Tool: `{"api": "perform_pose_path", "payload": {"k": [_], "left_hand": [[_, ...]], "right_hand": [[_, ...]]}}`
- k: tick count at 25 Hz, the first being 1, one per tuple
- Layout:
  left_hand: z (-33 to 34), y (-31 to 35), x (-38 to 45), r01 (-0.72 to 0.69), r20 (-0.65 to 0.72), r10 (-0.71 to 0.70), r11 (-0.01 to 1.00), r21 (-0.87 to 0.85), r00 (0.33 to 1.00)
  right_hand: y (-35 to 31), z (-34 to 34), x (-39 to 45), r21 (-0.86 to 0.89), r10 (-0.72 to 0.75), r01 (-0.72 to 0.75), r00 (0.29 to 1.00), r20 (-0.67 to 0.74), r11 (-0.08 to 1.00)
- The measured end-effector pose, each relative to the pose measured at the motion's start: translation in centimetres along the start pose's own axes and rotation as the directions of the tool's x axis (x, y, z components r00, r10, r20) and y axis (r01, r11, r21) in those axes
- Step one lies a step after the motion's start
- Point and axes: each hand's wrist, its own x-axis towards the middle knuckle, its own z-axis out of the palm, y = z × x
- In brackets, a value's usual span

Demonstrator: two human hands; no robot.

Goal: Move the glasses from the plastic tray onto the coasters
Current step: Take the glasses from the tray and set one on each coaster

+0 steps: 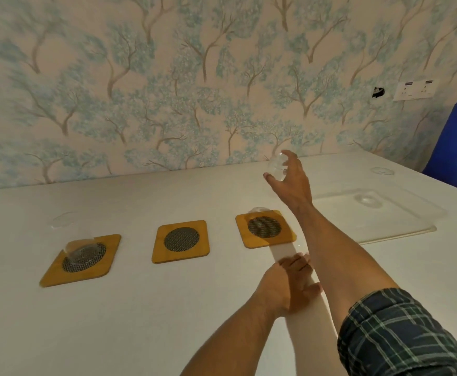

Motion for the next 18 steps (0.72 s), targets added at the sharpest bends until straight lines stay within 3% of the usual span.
{"api": "perform_pose_path", "payload": {"k": [4, 8, 10, 15, 18], "left_hand": [[-2.3, -3.7, -4.8, 0.068, -0.111, -0.069, 0.998, -0.011, 0.991], [-3.8, -10.2, -10.3, 0.138, -0.347, -0.099, 0.986, 0.089, 0.933], [-4.2, -13.5, -13.3, 0.285, -0.398, -0.248, 0.958, 0.037, 0.883], [-3.9, -18.9, -18.8, 0.690, -0.340, -0.647, 0.724, 0.009, 0.683], [-3.7, -19.5, -19.7, 0.774, -0.252, -0.746, 0.633, 0.018, 0.616]], "right_hand": [[-3.7, 4.3, -2.5, 0.030, -0.025, 0.020, 0.986, 0.168, 0.999], [-6.9, 8.1, -4.7, 0.074, -0.044, 0.026, 0.963, 0.264, 0.997], [-8.2, 9.7, -5.9, 0.078, -0.069, 0.048, 0.952, 0.298, 0.996], [-10.8, 13.2, -8.5, 0.119, -0.105, 0.064, 0.919, 0.381, 0.991], [-11.7, 14.9, -9.7, 0.114, -0.125, 0.085, 0.896, 0.425, 0.990]]}}
